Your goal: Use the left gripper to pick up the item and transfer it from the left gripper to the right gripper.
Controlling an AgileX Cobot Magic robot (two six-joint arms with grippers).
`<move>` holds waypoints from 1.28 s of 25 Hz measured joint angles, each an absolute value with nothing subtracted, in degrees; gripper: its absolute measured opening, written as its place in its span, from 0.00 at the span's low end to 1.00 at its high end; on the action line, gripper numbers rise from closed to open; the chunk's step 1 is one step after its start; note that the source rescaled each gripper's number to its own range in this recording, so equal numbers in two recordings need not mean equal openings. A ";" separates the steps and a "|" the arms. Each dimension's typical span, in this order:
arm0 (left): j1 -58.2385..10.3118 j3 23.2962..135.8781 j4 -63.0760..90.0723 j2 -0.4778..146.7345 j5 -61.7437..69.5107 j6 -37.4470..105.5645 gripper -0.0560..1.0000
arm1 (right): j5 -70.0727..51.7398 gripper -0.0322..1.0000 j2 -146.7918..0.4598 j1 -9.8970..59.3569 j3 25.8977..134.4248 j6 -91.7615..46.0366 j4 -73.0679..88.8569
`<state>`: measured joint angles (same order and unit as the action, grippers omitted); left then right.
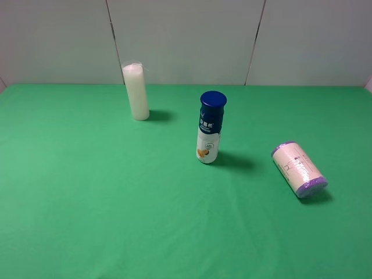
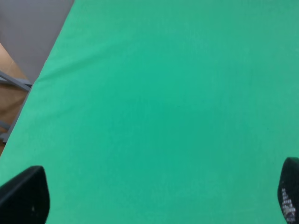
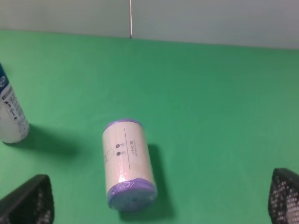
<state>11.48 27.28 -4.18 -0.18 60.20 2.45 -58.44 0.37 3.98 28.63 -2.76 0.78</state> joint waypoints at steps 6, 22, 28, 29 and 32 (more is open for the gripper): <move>11.48 27.28 -4.18 -0.18 60.20 2.45 0.95 | -58.44 1.00 0.37 3.98 28.63 -2.76 0.78; 11.48 27.28 -4.18 -0.18 60.20 2.45 0.95 | -58.44 1.00 0.37 3.48 28.63 -2.76 0.78; 11.48 27.28 -4.18 -0.18 60.20 2.45 0.95 | -58.44 1.00 0.37 3.48 28.63 -2.76 0.78; 11.48 27.28 -4.18 -0.18 60.20 2.45 0.95 | -58.44 1.00 0.37 3.48 28.63 -2.76 0.78; 11.48 27.28 -4.18 -0.18 60.20 2.45 0.95 | -58.44 1.00 0.37 3.48 28.63 -2.76 0.78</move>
<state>11.48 27.28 -4.18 -0.18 60.20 2.45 -58.44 0.37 3.48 28.63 -2.76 0.78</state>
